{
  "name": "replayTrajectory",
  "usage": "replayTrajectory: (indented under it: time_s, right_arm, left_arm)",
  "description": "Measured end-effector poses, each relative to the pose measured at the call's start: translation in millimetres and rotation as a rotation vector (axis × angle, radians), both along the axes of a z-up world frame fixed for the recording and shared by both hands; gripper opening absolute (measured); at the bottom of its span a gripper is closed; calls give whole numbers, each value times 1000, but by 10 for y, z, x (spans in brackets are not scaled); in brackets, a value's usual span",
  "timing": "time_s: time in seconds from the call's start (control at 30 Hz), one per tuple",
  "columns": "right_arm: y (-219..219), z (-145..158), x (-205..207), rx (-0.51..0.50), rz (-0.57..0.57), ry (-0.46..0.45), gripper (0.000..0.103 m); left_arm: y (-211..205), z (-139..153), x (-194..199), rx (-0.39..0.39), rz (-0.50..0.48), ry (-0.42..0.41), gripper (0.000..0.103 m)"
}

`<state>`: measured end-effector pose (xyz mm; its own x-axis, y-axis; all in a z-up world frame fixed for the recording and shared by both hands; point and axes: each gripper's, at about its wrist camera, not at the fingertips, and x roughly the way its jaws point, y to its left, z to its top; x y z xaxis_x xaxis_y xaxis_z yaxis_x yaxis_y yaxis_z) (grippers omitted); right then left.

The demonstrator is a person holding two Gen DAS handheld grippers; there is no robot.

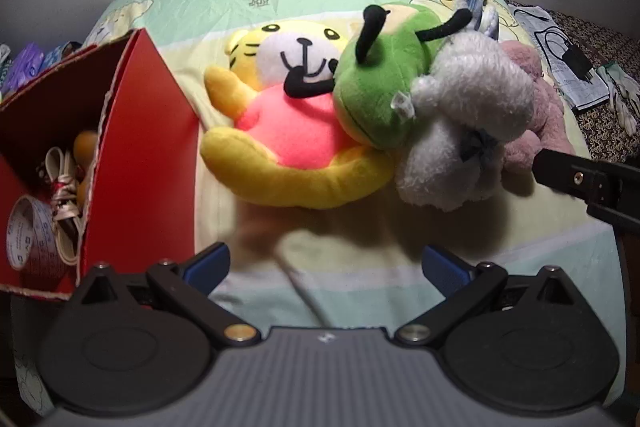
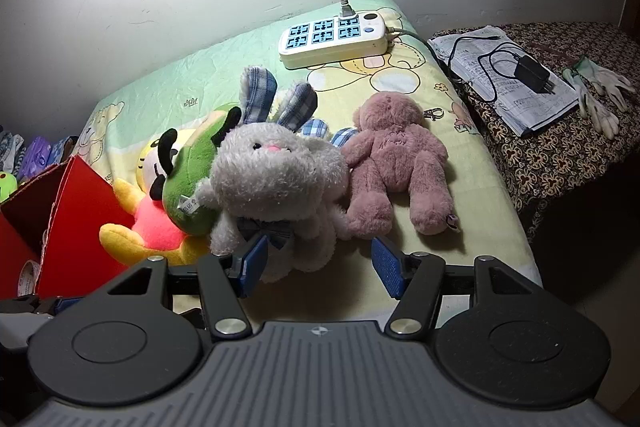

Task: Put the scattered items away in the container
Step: 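Move the right gripper to the white plaid-eared bunny and close on it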

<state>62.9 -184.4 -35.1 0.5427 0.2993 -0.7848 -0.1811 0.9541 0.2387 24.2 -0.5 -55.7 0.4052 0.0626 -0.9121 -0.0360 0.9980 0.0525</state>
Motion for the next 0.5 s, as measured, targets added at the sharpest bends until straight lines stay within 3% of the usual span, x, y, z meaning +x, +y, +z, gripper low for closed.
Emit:
replayTrajectory:
  time_s: [0.5]
  right_arm:
    - [-150, 39, 22, -34, 49, -11, 61]
  left_arm:
    - [-231, 110, -48, 20, 31, -18, 102]
